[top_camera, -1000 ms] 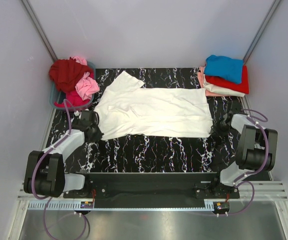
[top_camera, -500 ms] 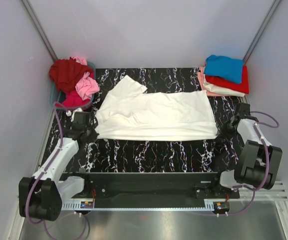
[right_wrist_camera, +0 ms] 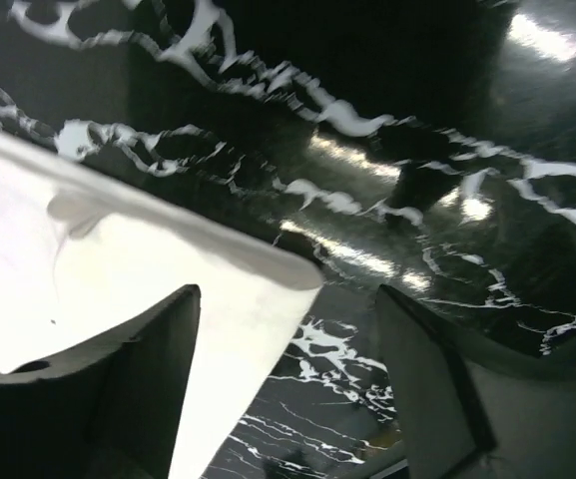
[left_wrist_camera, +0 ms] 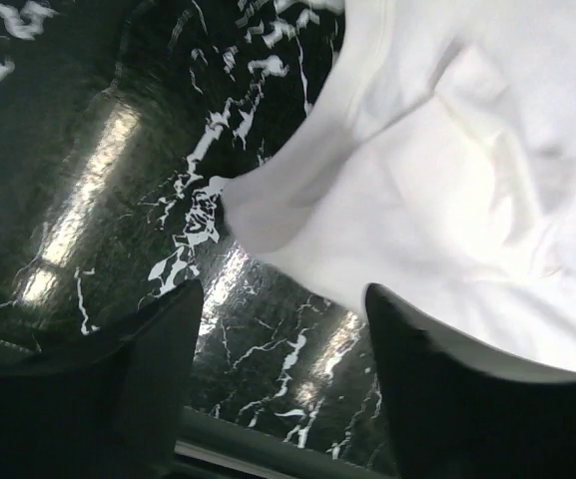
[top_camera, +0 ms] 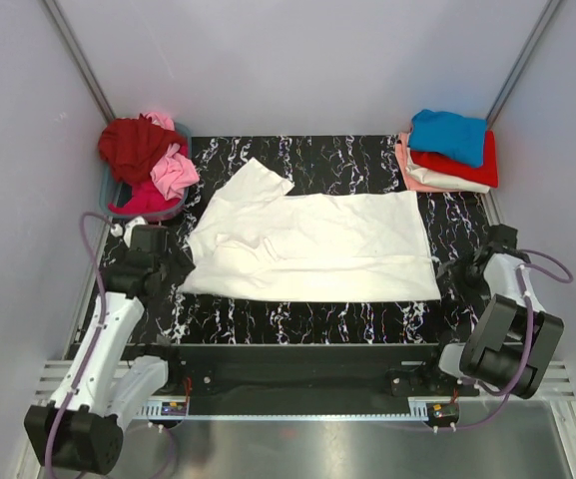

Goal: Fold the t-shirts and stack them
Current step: Fold the tshirt

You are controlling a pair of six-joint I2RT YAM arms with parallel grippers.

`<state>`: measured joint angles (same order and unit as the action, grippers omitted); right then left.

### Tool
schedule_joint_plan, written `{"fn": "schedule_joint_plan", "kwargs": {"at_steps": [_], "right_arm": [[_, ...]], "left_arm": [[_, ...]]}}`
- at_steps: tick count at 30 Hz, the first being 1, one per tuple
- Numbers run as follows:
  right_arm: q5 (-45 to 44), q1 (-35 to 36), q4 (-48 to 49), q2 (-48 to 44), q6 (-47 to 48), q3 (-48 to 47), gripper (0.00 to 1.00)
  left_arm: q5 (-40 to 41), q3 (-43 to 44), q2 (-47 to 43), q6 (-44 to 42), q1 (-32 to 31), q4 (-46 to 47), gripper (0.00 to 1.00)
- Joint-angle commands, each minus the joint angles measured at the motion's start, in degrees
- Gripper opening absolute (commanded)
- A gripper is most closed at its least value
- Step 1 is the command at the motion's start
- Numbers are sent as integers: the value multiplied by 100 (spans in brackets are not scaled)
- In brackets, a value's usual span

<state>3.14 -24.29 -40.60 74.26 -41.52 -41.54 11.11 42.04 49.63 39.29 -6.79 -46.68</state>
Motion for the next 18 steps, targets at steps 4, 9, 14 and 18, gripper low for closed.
{"fn": "schedule_joint_plan", "kwargs": {"at_steps": [4, 9, 14, 18], "right_arm": [[239, -612, -168, -560, 135, -65, 97], [1185, -612, 78, -650, 442, -390, 95], [1488, -121, 245, -474, 618, -566, 91], [1261, 995, 535, -718, 540, -627, 93]], "left_arm": [[1086, 1042, -884, -52, 46, -774, 87], [-125, 990, -256, -947, 46, 859, 89], [-1224, 2086, 2316, -1485, 46, 1995, 87], [-1716, 3422, 3964, -1800, 19, 2416, 85]]}}
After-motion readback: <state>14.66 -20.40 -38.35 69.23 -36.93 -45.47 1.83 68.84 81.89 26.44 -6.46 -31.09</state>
